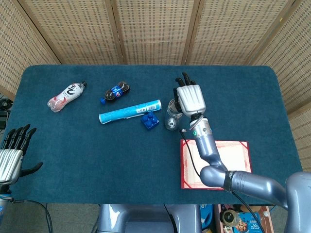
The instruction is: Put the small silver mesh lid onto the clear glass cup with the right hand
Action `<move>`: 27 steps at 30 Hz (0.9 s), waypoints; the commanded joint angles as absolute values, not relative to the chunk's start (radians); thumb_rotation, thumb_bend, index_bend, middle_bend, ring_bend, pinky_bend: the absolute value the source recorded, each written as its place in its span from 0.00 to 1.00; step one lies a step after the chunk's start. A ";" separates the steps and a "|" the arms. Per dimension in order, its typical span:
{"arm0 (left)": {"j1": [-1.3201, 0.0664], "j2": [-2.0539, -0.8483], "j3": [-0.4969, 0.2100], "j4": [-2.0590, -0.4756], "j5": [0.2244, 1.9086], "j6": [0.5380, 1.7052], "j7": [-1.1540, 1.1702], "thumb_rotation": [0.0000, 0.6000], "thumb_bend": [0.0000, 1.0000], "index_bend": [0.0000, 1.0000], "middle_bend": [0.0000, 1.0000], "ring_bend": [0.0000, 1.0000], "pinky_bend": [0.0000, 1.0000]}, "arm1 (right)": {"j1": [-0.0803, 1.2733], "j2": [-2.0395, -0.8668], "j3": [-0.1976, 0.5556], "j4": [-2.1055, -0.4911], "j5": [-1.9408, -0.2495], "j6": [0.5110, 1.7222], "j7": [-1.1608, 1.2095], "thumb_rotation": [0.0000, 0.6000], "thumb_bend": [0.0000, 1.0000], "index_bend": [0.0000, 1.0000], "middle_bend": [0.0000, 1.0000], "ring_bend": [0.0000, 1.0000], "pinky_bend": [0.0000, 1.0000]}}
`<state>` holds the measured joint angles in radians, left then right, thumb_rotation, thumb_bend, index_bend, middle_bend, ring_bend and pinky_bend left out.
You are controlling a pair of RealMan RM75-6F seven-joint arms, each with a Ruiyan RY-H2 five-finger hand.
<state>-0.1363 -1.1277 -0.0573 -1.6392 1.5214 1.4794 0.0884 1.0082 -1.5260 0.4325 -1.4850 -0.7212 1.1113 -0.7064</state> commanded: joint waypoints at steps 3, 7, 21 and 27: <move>-0.135 -1.126 -0.060 -1.638 1.514 1.480 0.083 1.00 0.18 0.00 0.00 0.00 0.00 | 1.008 -1.525 0.425 -1.491 -0.715 1.112 -0.703 1.00 0.54 0.68 0.28 0.09 0.35; -0.134 -1.124 -0.062 -1.636 1.510 1.483 0.076 1.00 0.18 0.00 0.00 0.00 0.00 | 1.009 -1.527 0.415 -1.496 -0.711 1.116 -0.704 1.00 0.54 0.68 0.28 0.09 0.35; -0.132 -1.122 -0.057 -1.637 1.520 1.487 0.075 1.00 0.18 0.00 0.00 0.00 0.00 | 1.009 -1.526 0.394 -1.497 -0.701 1.117 -0.691 1.00 0.44 0.61 0.19 0.09 0.35; -0.134 -1.125 -0.056 -1.637 1.520 1.484 0.078 1.00 0.18 0.00 0.00 0.00 0.00 | 1.009 -1.517 0.389 -1.501 -0.706 1.125 -0.692 1.00 0.35 0.46 0.10 0.03 0.33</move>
